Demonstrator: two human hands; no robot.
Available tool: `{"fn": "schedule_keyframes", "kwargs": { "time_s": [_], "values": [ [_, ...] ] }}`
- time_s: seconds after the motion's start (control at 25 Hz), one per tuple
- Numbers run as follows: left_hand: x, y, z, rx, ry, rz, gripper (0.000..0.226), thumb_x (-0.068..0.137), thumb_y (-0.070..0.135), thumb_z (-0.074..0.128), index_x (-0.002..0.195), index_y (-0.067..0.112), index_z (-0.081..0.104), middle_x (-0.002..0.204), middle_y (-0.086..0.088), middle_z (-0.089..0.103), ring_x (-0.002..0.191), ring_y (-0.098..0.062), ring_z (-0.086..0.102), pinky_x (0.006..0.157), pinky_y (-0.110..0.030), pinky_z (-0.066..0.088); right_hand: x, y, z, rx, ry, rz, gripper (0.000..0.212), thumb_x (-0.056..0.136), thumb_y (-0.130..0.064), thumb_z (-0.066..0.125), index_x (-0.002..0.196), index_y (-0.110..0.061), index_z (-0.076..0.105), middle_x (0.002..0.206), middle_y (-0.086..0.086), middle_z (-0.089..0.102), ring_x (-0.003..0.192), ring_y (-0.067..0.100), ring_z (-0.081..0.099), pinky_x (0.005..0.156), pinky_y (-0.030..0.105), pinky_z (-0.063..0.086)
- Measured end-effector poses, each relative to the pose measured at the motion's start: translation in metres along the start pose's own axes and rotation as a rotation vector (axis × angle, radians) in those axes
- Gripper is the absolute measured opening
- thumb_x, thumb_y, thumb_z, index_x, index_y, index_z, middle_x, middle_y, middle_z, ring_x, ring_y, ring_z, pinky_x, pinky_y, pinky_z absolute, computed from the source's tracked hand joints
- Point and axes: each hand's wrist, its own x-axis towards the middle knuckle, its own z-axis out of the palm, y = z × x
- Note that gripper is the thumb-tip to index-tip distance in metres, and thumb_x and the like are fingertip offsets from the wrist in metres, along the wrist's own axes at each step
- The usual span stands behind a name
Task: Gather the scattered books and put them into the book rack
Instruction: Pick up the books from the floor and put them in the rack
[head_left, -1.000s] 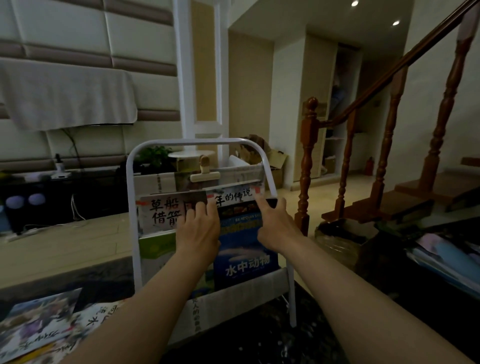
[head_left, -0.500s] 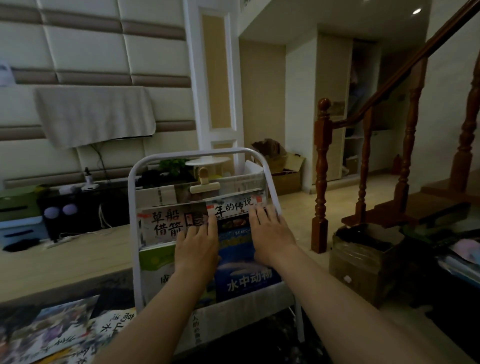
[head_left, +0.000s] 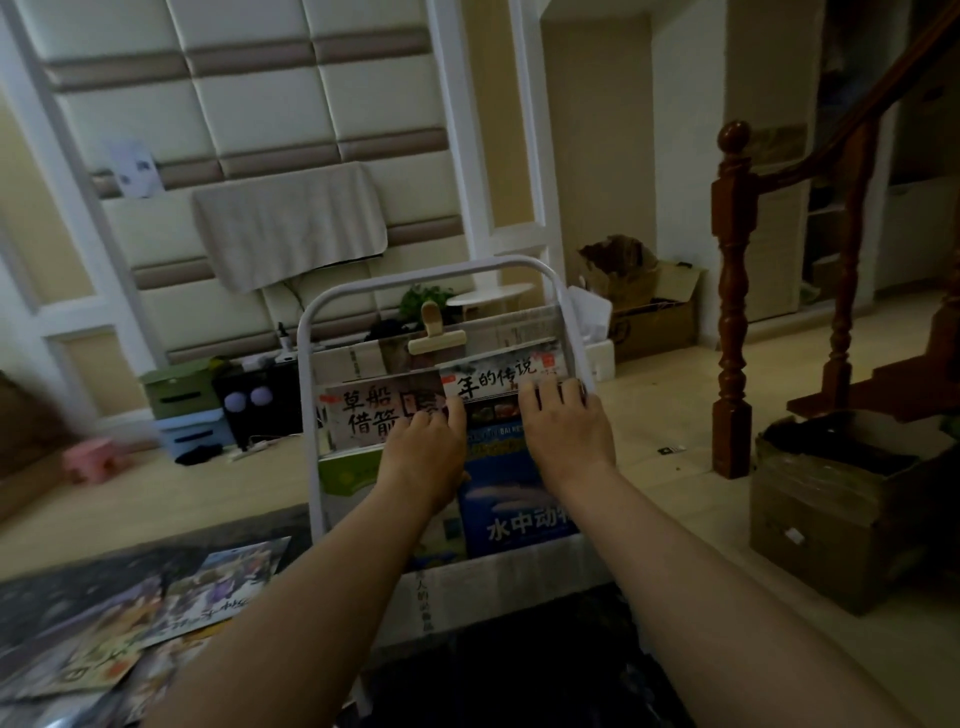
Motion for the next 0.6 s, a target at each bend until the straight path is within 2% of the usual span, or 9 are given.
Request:
{"fn": "schedule_keyframes", "kwargs": {
  "time_s": [0.08,0.24,0.44,0.6],
  "values": [
    [-0.001,0.003,-0.001,0.008,0.001,-0.023,0.101,0.086,0.051,0.065,0.151,0.004,0.005,0.138,-0.015,0.05,0.125,-0.031,0.049,0.103,-0.042,0.039,0.003,0.0,0.0,-0.01,0.029,-0.011,0.049,0.089,-0.02,0.06,0.135,-0.006,0.046,0.129,0.022,0.052,0.111,0.038,0.052,0.084,0.046,0.049],
    [0.0,0.006,0.0,0.012,-0.025,-0.044,0.101,0.085,0.051,0.065,0.15,0.003,0.006,0.138,-0.016,0.049,0.124,-0.032,0.048,0.104,-0.043,0.039,0.001,0.003,0.006,-0.027,0.079,-0.013,0.047,0.087,-0.017,0.051,0.132,-0.005,0.049,0.124,0.024,0.054,0.106,0.041,0.053,0.084,0.052,0.047],
    [-0.003,0.006,0.0,-0.009,-0.023,-0.054,0.099,0.086,0.048,0.065,0.15,0.002,0.006,0.138,-0.016,0.049,0.125,-0.033,0.048,0.105,-0.044,0.037,-0.004,-0.001,0.01,-0.012,0.083,-0.011,0.053,0.086,-0.017,0.054,0.135,0.002,0.043,0.128,0.031,0.048,0.119,0.047,0.048,0.101,0.058,0.041],
    [-0.002,0.008,0.001,-0.011,-0.011,-0.06,0.092,0.089,0.043,0.063,0.15,0.002,0.008,0.138,-0.018,0.049,0.124,-0.033,0.049,0.104,-0.044,0.038,-0.003,-0.001,0.005,-0.011,0.023,-0.022,0.054,0.088,-0.017,0.057,0.137,0.001,0.042,0.131,0.031,0.046,0.122,0.048,0.046,0.103,0.059,0.039]
  ]
}}
